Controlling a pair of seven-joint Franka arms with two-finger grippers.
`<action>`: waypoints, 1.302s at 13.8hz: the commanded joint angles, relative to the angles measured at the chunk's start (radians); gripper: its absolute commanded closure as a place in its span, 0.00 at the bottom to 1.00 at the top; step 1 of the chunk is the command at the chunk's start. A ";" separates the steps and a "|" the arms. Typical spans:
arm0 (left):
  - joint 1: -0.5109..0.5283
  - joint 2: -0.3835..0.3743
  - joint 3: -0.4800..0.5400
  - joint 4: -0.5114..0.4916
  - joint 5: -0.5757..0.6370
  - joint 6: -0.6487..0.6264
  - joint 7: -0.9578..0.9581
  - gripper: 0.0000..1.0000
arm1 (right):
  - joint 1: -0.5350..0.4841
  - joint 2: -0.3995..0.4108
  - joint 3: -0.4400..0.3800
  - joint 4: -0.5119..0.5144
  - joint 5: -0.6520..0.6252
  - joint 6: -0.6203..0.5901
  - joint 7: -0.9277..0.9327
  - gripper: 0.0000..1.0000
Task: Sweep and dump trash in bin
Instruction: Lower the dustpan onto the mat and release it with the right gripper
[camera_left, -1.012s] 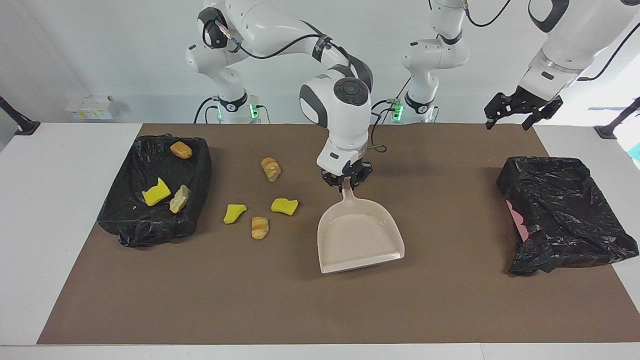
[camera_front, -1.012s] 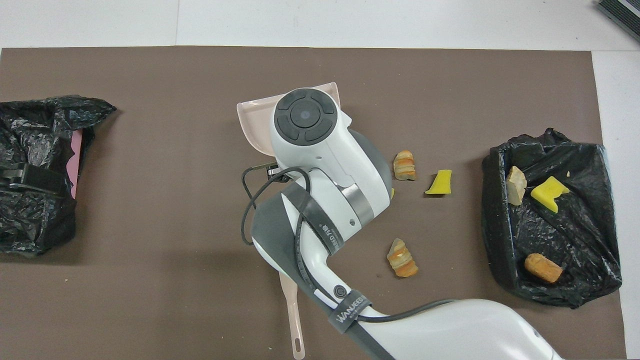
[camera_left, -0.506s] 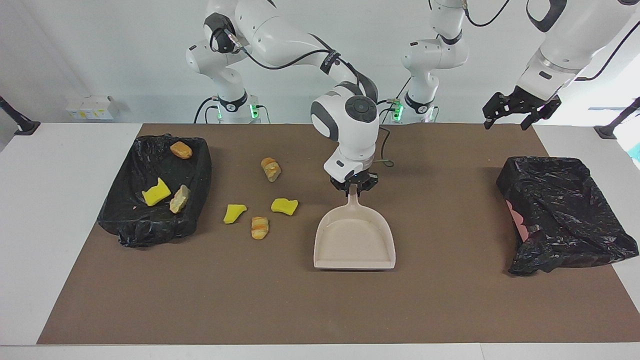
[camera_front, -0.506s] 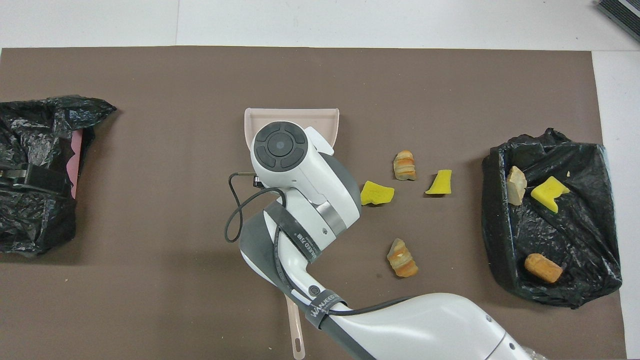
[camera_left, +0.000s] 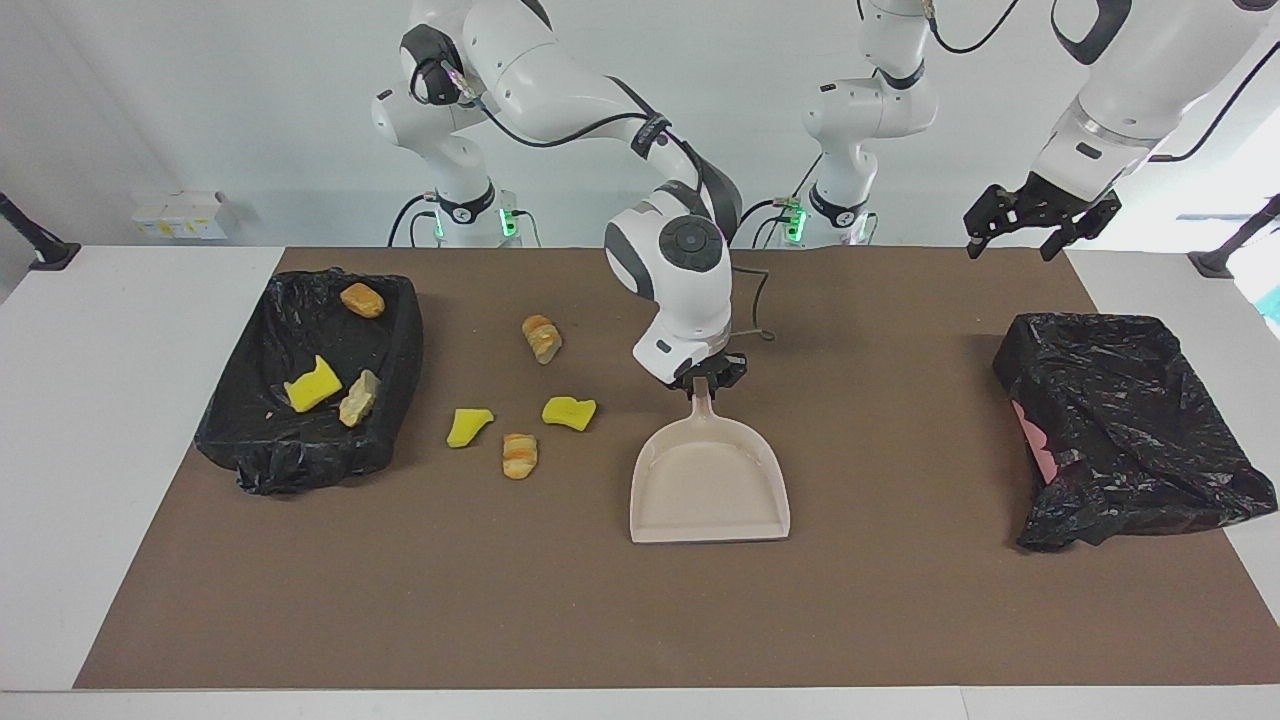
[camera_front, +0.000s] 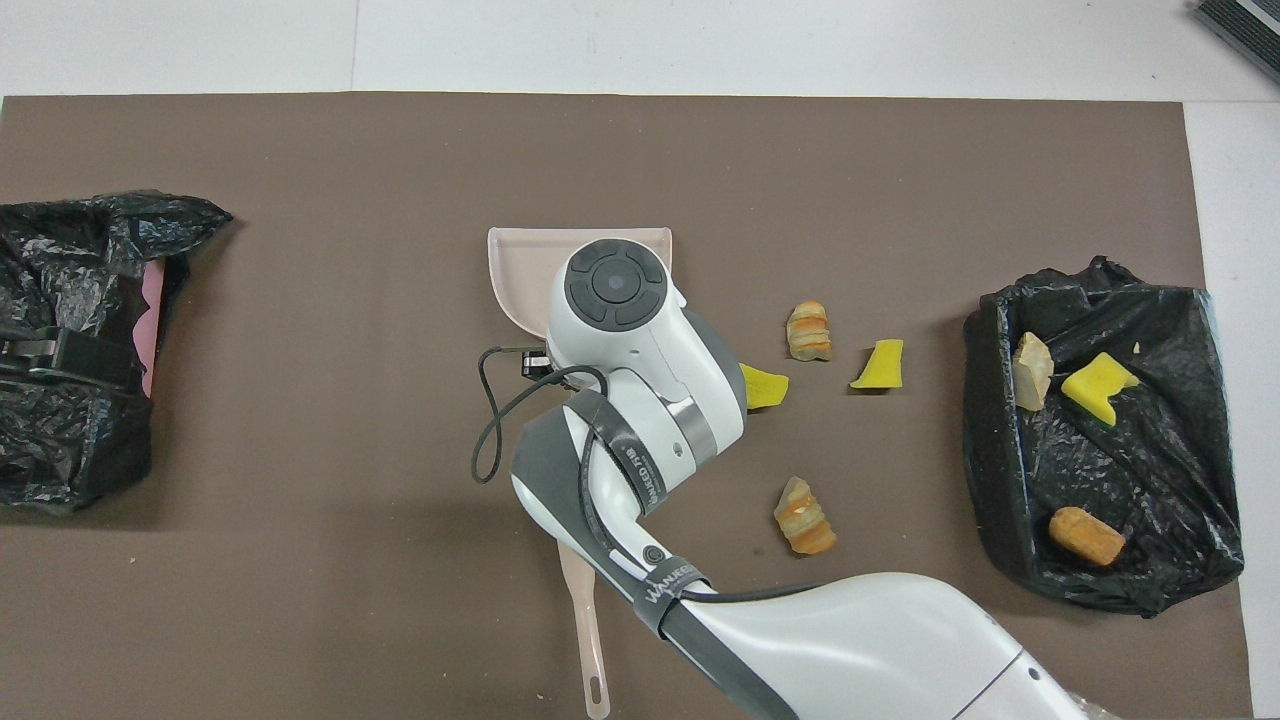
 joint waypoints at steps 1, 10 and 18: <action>-0.010 -0.012 0.001 -0.020 0.012 0.024 -0.005 0.00 | -0.008 -0.062 0.005 -0.088 0.029 0.045 -0.036 0.86; -0.048 0.037 0.000 -0.051 -0.013 0.113 -0.016 0.00 | -0.004 -0.094 0.002 -0.074 -0.002 0.034 -0.025 0.07; -0.200 0.158 0.000 -0.057 -0.027 0.263 -0.166 0.00 | 0.060 -0.455 0.005 -0.362 0.018 -0.163 -0.033 0.00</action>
